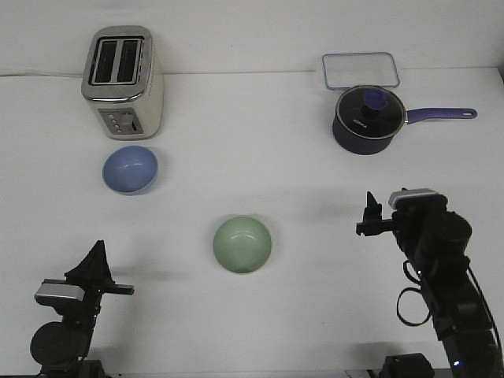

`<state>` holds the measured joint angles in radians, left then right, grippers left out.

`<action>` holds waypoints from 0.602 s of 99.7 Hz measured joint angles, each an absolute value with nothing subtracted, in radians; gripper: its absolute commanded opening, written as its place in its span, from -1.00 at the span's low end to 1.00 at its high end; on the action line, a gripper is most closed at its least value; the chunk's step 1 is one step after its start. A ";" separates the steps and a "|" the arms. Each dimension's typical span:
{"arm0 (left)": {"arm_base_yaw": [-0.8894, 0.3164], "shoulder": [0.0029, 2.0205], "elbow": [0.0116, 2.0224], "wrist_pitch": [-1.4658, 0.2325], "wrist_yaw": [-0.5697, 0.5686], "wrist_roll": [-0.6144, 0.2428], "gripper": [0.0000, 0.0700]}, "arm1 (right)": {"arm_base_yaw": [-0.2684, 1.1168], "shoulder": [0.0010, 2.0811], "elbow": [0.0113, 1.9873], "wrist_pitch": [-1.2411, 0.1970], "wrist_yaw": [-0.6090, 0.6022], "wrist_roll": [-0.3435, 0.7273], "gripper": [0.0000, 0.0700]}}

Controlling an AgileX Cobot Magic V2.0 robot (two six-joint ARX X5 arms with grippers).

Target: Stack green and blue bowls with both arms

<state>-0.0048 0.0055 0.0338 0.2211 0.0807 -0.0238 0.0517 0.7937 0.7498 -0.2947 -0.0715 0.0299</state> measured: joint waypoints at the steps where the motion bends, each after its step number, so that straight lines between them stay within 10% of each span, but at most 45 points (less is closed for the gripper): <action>1: -0.005 0.006 0.034 0.221 0.081 -0.024 -0.97 | 0.052 0.785 0.732 -0.278 -0.072 0.030 0.41; 60: -0.005 0.006 0.034 0.221 0.081 -0.024 -0.97 | 0.052 0.626 0.413 0.006 -0.072 0.034 0.41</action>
<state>-0.0048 0.0055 0.0338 0.2207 0.0807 -0.0238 0.0517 0.6258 0.4129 0.0055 -0.0715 0.0338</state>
